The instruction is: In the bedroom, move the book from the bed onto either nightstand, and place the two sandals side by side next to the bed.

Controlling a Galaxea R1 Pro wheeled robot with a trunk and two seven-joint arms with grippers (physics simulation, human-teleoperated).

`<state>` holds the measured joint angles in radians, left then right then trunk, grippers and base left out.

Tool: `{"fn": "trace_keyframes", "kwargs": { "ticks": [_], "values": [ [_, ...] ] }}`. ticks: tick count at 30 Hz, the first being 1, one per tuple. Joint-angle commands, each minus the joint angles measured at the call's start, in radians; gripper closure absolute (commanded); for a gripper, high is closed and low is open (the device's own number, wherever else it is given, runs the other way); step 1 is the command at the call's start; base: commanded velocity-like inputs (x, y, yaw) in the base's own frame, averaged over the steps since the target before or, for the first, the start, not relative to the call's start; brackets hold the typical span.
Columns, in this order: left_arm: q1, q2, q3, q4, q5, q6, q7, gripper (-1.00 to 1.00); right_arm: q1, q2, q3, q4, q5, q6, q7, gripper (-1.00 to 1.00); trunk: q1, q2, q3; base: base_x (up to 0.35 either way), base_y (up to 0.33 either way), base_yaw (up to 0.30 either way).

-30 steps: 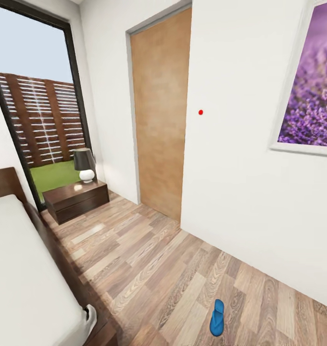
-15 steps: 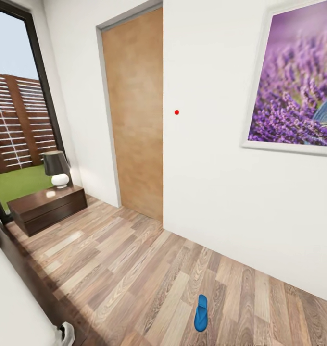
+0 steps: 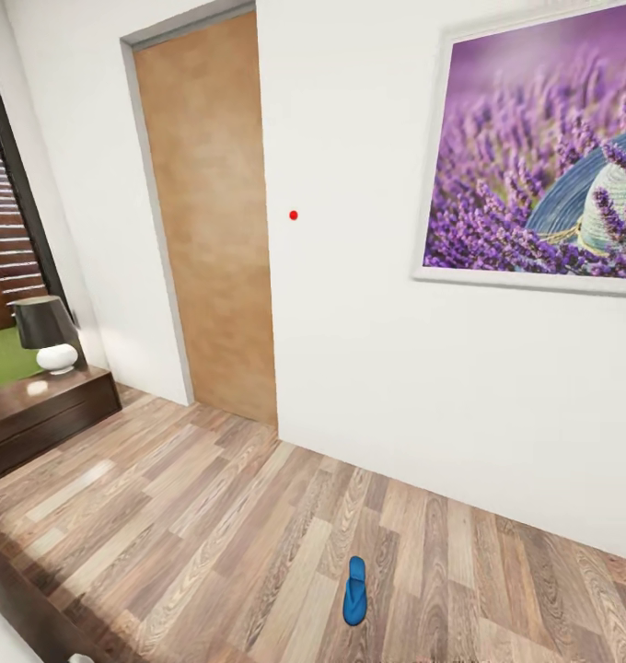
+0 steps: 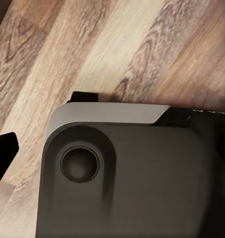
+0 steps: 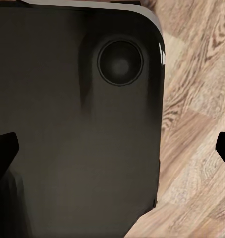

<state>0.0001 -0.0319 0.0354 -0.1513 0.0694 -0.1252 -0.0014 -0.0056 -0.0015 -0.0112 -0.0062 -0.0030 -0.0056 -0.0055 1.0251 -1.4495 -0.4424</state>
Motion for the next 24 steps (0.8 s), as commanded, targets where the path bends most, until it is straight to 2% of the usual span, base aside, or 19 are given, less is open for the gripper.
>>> {"fn": "trace_keyframes", "kwargs": {
  "ticks": [1, 24],
  "values": [
    [0.0, 0.0, 0.003, 0.0, 0.007, -0.002, 0.0, -1.0, -0.001, 0.0, -0.001, 0.0, 0.0, -0.001, -0.001, -1.0, 0.0, 0.0, -0.001, 0.0, 0.0, -0.283],
    [0.0, 0.0, 0.003, -0.001, 0.006, -0.002, 0.0, -1.0, -0.001, 0.0, -0.001, 0.0, -0.001, -0.001, -0.001, -1.0, 0.0, 0.0, -0.001, 0.0, 0.0, -0.283]
  ]
}}
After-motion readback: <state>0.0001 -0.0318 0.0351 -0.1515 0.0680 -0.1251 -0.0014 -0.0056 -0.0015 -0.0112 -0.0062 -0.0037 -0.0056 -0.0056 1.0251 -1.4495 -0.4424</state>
